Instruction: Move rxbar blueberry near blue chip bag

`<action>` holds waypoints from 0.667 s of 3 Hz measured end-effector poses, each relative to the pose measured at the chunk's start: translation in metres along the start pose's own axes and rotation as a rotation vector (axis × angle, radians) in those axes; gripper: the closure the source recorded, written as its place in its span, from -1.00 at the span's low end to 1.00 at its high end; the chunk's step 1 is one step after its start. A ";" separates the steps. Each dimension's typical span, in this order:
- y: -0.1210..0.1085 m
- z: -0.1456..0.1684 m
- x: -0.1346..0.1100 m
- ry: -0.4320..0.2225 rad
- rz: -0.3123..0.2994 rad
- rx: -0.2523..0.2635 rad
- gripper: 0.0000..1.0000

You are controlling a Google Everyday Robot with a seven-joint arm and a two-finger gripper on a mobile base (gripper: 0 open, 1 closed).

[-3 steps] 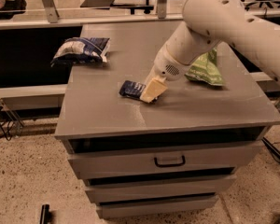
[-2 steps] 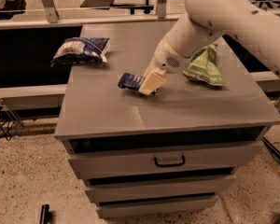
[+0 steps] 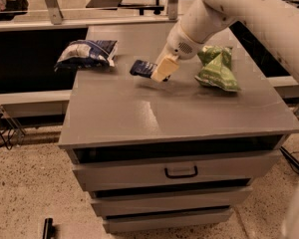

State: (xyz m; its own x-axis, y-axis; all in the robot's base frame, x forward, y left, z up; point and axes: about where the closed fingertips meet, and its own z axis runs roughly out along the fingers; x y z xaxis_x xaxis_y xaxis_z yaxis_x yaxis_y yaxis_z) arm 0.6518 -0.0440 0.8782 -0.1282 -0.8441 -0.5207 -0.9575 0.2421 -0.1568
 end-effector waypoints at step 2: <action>-0.068 0.024 -0.022 -0.086 -0.007 0.012 1.00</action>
Offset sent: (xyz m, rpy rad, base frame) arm 0.1209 0.0327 0.0105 0.1534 -0.0686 0.0451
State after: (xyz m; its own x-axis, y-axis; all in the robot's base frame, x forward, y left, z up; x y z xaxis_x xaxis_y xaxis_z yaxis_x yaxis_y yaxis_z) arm 0.7254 -0.0305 0.8801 -0.0981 -0.8016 -0.5897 -0.9550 0.2426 -0.1709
